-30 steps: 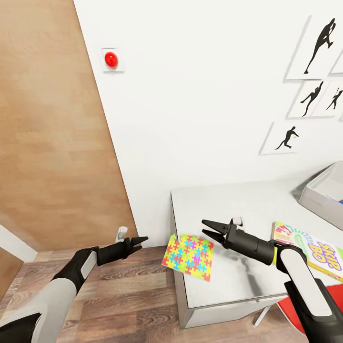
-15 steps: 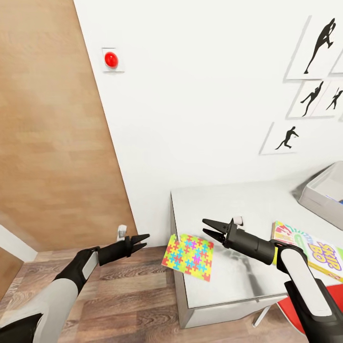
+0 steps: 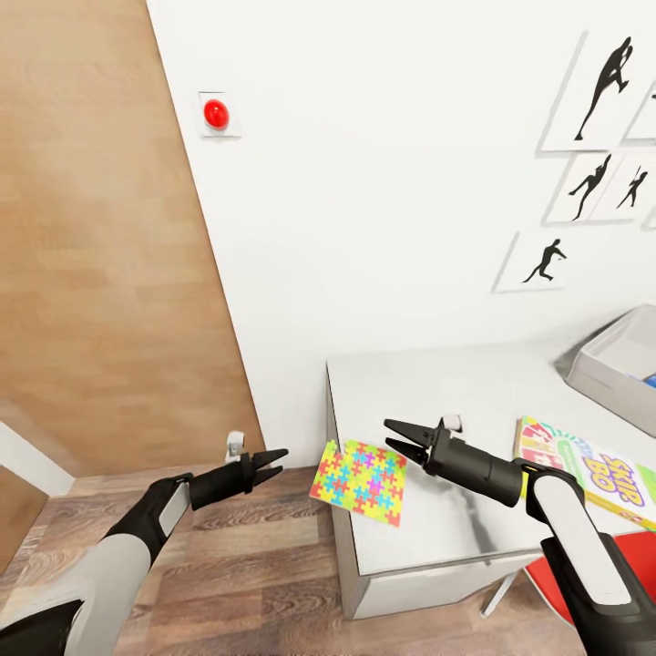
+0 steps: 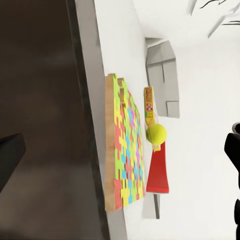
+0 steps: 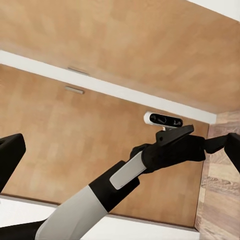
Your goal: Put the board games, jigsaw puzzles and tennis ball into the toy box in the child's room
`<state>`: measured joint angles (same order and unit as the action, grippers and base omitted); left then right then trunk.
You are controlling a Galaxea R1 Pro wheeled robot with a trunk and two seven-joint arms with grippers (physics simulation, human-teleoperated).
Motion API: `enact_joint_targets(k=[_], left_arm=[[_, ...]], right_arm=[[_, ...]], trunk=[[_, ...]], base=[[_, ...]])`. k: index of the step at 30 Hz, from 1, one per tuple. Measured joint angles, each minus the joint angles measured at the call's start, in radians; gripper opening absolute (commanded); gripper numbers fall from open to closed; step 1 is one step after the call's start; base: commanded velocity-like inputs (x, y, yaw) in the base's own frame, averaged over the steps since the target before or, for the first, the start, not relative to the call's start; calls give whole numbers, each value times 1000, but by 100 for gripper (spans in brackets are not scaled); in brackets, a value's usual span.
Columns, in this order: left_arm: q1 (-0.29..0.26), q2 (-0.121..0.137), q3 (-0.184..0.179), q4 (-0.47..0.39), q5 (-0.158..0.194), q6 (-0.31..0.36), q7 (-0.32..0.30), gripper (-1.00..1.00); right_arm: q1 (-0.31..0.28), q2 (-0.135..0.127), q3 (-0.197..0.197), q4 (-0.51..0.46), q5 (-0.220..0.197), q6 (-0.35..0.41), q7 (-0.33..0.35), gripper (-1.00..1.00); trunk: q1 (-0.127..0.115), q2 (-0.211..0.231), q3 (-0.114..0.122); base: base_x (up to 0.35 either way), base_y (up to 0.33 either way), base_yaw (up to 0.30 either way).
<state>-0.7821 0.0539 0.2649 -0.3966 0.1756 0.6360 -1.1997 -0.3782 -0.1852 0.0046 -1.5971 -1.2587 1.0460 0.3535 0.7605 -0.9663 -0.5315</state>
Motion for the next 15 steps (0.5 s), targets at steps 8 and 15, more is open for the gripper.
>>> enact_joint_targets(k=[8,15], left_arm=[[0,0,1,5,1,-1,-1,100],[0,0,1,5,1,-1,3,100]], right_arm=[[0,2,2,0,2,0,-1,100],[0,3,3,0,2,0,-1,100]], trunk=[[0,0,0],[0,0,0]], base=[[-6,0,0],[-17,3,0]])
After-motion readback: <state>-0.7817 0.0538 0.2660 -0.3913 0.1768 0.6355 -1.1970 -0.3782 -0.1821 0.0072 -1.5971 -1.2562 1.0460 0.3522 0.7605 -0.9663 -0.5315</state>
